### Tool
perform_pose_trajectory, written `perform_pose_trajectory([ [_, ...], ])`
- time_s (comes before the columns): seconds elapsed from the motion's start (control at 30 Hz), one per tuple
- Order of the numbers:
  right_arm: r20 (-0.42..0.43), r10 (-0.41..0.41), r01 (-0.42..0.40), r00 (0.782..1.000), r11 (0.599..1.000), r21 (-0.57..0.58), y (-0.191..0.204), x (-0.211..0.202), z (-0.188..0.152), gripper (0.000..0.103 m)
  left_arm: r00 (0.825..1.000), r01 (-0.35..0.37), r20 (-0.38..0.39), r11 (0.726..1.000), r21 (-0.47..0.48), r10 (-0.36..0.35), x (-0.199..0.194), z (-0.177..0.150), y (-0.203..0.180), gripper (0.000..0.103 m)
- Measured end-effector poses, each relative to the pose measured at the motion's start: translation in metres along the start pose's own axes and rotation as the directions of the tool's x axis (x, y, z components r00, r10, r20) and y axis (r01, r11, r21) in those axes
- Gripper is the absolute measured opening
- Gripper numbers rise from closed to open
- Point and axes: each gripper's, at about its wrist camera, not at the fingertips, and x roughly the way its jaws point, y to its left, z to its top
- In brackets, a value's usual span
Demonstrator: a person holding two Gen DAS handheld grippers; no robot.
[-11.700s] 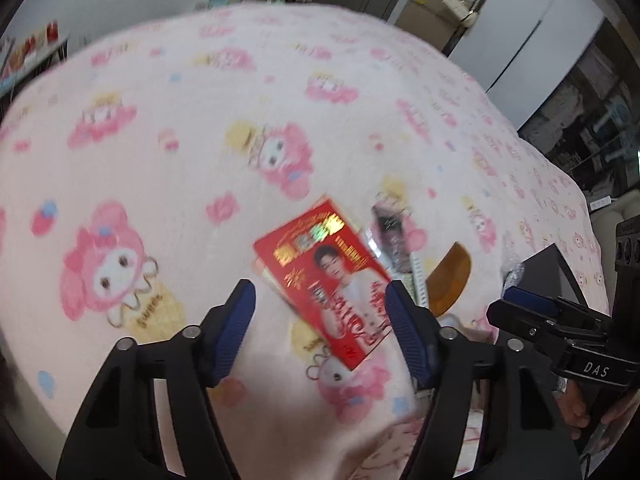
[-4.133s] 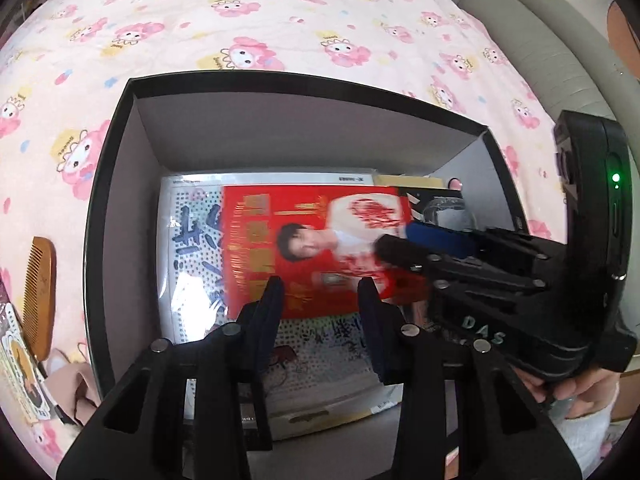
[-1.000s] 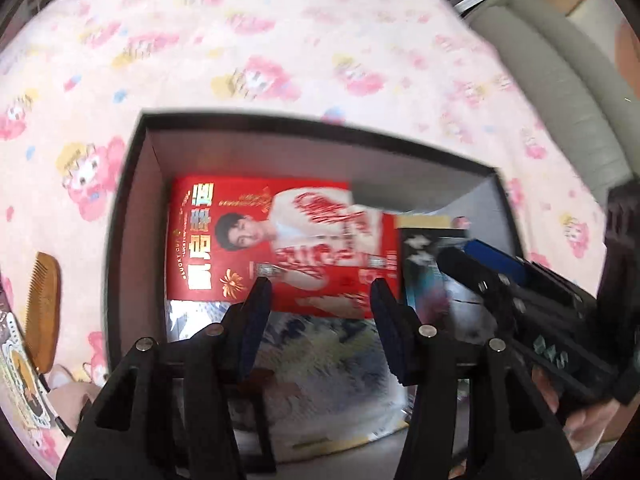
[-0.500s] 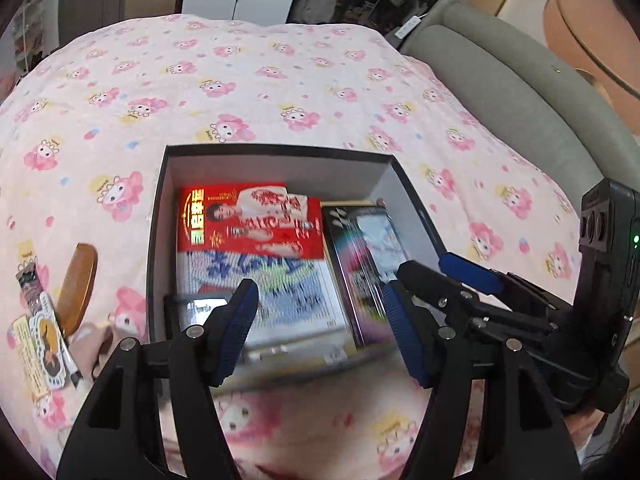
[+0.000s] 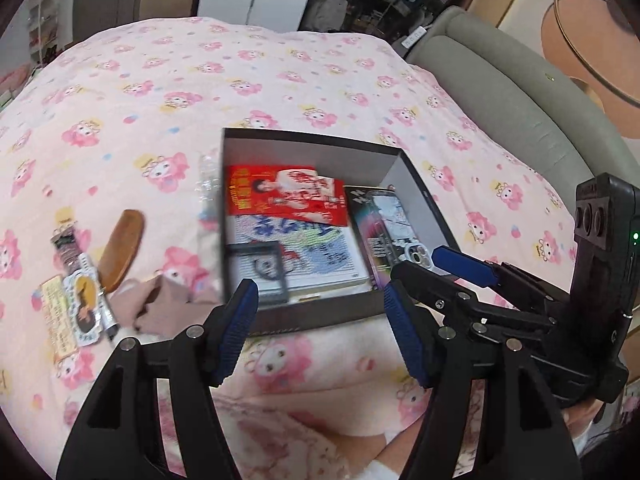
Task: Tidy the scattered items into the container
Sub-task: 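Withdraw the right gripper from the box toward the items on the bedspread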
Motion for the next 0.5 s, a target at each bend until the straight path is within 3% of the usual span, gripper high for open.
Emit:
perform_pose_trajectory([
  [0.5, -0.112, 0.112, -0.129, 0.987, 0.978, -0.164, 0.106, 0.051, 0.003, 0.057, 0.998, -0.045, 0.024, 0.984, -0.171, 0.05, -0.044, -0.029, 0.113, 0.067],
])
